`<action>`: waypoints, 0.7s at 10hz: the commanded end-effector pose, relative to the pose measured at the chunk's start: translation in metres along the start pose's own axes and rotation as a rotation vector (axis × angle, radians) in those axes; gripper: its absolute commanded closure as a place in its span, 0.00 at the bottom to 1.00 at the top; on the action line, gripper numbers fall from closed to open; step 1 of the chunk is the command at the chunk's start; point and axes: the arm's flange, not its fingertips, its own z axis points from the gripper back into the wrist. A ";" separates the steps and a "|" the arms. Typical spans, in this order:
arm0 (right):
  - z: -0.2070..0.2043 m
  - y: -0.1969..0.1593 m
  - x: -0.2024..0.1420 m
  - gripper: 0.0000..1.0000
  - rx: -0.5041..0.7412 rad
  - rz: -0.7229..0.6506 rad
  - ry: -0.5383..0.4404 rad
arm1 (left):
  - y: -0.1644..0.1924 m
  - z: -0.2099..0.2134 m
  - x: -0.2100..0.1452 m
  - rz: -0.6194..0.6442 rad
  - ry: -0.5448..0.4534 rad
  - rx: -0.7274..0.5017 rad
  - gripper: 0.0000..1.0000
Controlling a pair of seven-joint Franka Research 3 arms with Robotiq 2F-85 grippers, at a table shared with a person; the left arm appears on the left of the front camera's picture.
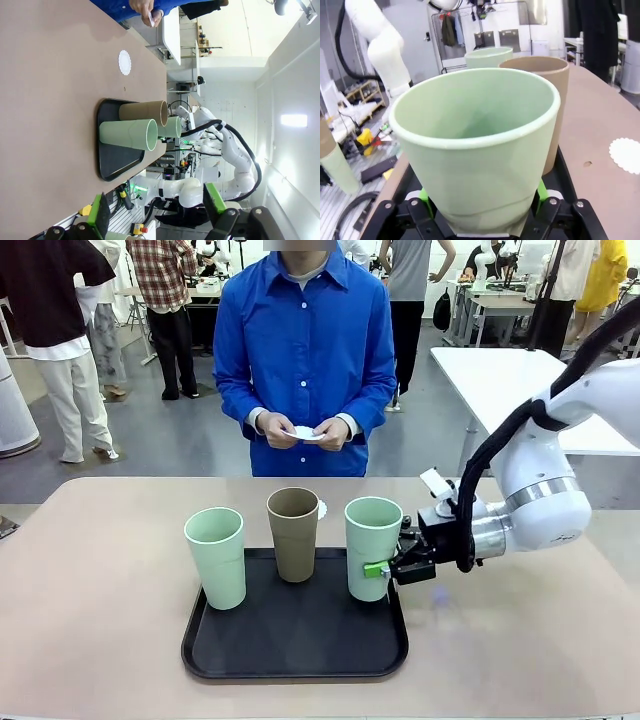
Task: Place coasters on the table and set cups on them.
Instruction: Pick up one Reusable plastic cup and place it on a coaster set by the human.
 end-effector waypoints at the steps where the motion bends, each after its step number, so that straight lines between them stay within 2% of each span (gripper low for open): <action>1: 0.009 0.036 0.069 0.35 -0.044 -0.103 -0.012 | -0.001 0.001 -0.001 -0.001 -0.002 -0.010 0.00; 4: 0.013 0.040 0.131 0.35 -0.077 -0.136 -0.012 | -0.001 0.001 -0.001 -0.001 -0.002 -0.010 0.00; 6: 0.008 0.046 0.144 0.35 -0.079 -0.106 0.005 | -0.001 0.001 -0.001 -0.001 -0.002 -0.010 0.00; 7: 0.018 0.044 0.140 0.35 -0.052 -0.113 0.002 | -0.001 0.001 -0.001 -0.001 -0.002 -0.010 0.00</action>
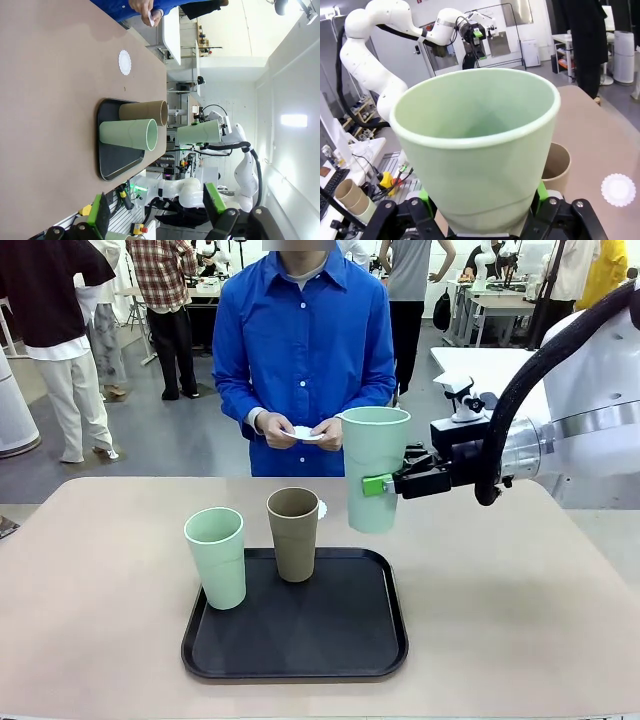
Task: Place coasters on the table and set cups on them.
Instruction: Pick up one Reusable plastic cup and place it on a coaster set by the human.
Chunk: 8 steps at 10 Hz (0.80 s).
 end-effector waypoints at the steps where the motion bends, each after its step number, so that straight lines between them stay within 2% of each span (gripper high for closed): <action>1: 0.003 -0.004 -0.008 0.35 0.002 -0.013 -0.010 | -0.001 0.001 -0.001 -0.001 -0.003 -0.010 0.00; 2: 0.003 -0.004 -0.008 0.35 0.002 -0.013 -0.010 | -0.001 0.001 -0.001 -0.001 -0.003 -0.010 0.00; 3: 0.001 -0.001 -0.002 0.15 -0.002 -0.005 0.000 | -0.001 0.001 -0.001 -0.001 -0.003 -0.010 0.00; 5: -0.001 -0.027 0.023 0.15 -0.078 0.024 -0.007 | -0.001 0.001 -0.001 -0.001 -0.003 -0.010 0.00; 8: -0.005 -0.069 0.058 0.15 -0.121 0.022 -0.005 | -0.001 0.001 -0.001 -0.001 -0.003 -0.010 0.00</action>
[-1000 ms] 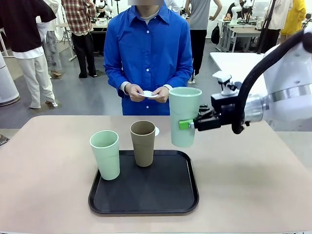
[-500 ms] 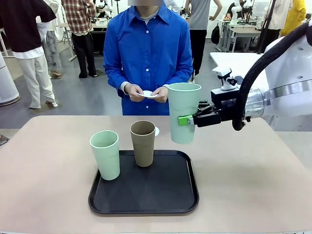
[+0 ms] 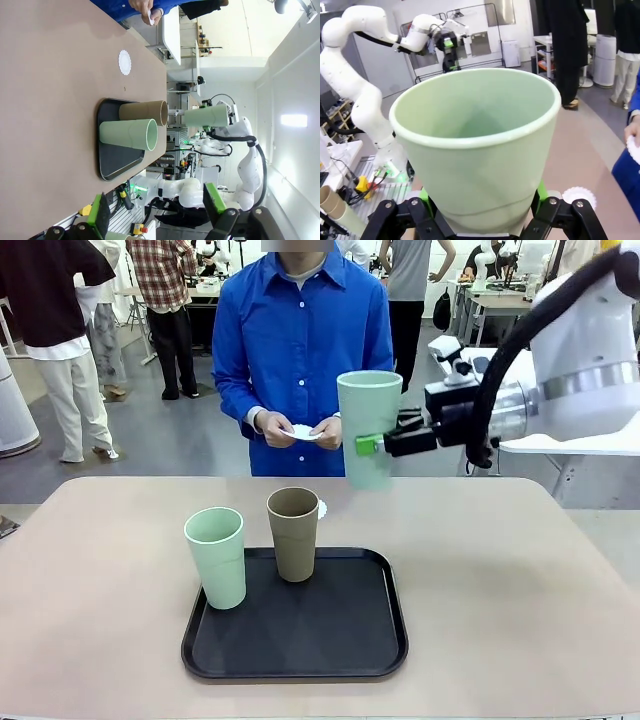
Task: Place coasters on the table and set cups on them.
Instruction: Pick up one Reusable plastic cup and place it on a coaster set by the human.
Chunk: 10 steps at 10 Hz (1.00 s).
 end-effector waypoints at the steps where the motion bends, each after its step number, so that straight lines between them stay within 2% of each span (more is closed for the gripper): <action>1: -0.017 -0.043 0.008 0.15 -0.028 -0.028 -0.021 | -0.001 0.001 -0.001 -0.001 -0.002 -0.010 0.00; 2: -0.021 -0.065 0.006 0.15 -0.059 -0.014 -0.025 | -0.001 0.001 -0.001 -0.001 -0.002 -0.010 0.00; 5: -0.030 -0.116 0.002 0.15 -0.052 -0.001 -0.042 | -0.001 0.001 -0.001 -0.001 -0.002 -0.010 0.00; 7: -0.031 -0.120 -0.003 0.15 -0.068 0.002 -0.068 | -0.001 0.001 -0.001 -0.001 -0.002 -0.010 0.00; 8: -0.025 -0.116 -0.005 0.15 -0.049 -0.026 -0.015 | -0.001 0.001 -0.001 -0.001 -0.002 -0.010 0.00; 10: -0.025 -0.116 -0.005 0.15 -0.049 -0.026 -0.015 | -0.001 0.001 -0.001 -0.001 -0.002 -0.010 0.00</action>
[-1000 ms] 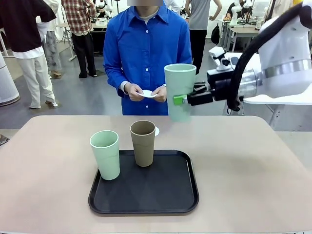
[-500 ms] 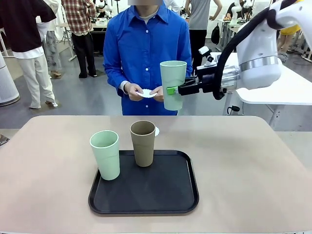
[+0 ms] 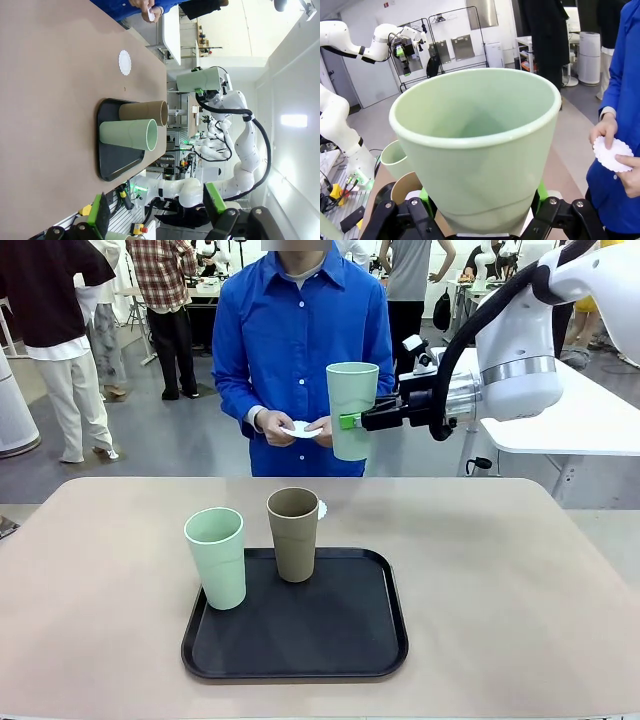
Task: Place coasters on the table and set cups on them.
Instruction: Pick up one Reusable plastic cup and place it on a coaster set by the human.
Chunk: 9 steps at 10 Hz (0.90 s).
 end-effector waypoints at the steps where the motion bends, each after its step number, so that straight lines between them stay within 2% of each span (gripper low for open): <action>1: 0.001 0.006 0.000 0.15 0.002 -0.002 0.007 | -0.001 0.001 -0.001 -0.001 -0.002 -0.010 0.00; 2: 0.000 0.000 0.000 0.15 0.000 0.000 0.000 | -0.001 0.001 -0.001 -0.001 -0.002 -0.010 0.00; 4: -0.010 -0.028 -0.030 0.15 0.045 0.094 -0.012 | -0.001 0.001 -0.001 -0.001 -0.002 -0.010 0.00; 5: -0.020 -0.038 -0.036 0.15 0.080 0.111 -0.055 | -0.001 0.001 -0.001 -0.001 -0.002 -0.010 0.00; 9: -0.070 -0.052 -0.054 0.15 0.169 0.153 -0.090 | -0.001 0.001 -0.001 -0.001 -0.002 -0.010 0.00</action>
